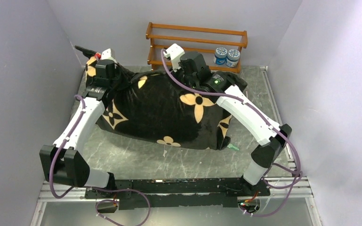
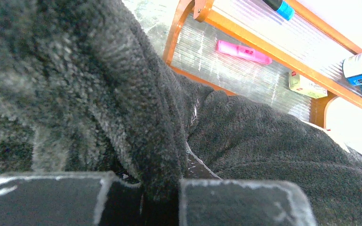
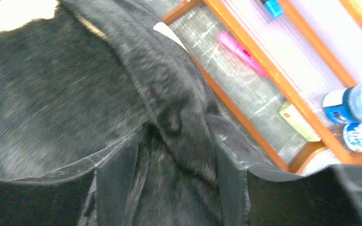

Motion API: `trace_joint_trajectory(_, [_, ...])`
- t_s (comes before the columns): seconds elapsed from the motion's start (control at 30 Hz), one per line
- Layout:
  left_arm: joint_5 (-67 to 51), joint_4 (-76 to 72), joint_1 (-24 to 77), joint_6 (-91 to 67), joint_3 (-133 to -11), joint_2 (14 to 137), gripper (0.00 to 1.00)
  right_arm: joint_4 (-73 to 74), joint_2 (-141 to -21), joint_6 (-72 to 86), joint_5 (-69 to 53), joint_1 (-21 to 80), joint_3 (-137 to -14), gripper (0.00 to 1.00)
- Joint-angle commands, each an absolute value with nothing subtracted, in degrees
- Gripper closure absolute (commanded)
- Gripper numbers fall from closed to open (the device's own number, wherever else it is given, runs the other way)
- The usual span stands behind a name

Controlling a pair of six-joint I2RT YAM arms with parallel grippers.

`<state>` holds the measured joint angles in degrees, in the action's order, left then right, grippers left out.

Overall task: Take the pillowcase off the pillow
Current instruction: Turn over the pillow at the center of the board.

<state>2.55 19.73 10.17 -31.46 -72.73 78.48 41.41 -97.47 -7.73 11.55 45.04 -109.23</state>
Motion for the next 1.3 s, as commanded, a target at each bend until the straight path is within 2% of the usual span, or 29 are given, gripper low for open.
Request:
trace_joint_trajectory(0.0, [-1.4, 23.5, 10.5, -28.0, -73.9, 83.5, 0.95, 40.0, -89.8, -8.4, 12.1, 45.3, -108.6, 0.3])
trace_joint_trajectory(0.13, [-2.5, 21.9, 10.5, -27.5, -74.7, 86.3, 0.94, 37.9, -83.2, -11.2, 5.7, 45.9, -98.9, 0.08])
trace_joint_trajectory(0.23, [-3.7, 20.8, 10.5, -26.4, -75.1, 88.6, 0.94, 36.6, -78.5, -14.7, 2.0, 48.8, -91.5, 0.01])
trace_joint_trajectory(0.37, [-4.0, 21.0, 10.5, -23.9, -76.2, 91.2, 0.95, 33.9, -75.5, -19.6, 8.6, 59.0, -82.1, 0.0])
trace_joint_trajectory(0.7, [-6.9, 17.1, 10.5, -20.3, -72.3, 93.6, 0.95, 32.2, -87.8, -27.1, 30.0, 76.5, -76.2, 0.0])
trace_joint_trajectory(0.9, [-10.4, 17.0, 10.6, -20.4, -71.0, 93.8, 0.94, 26.5, -95.2, -31.7, 37.7, 79.3, -75.4, 0.0])
trace_joint_trajectory(1.27, [-13.8, 17.8, 11.4, -20.1, -71.7, 94.7, 0.91, 12.1, -109.2, -39.6, 51.9, 78.0, -71.4, 0.0])
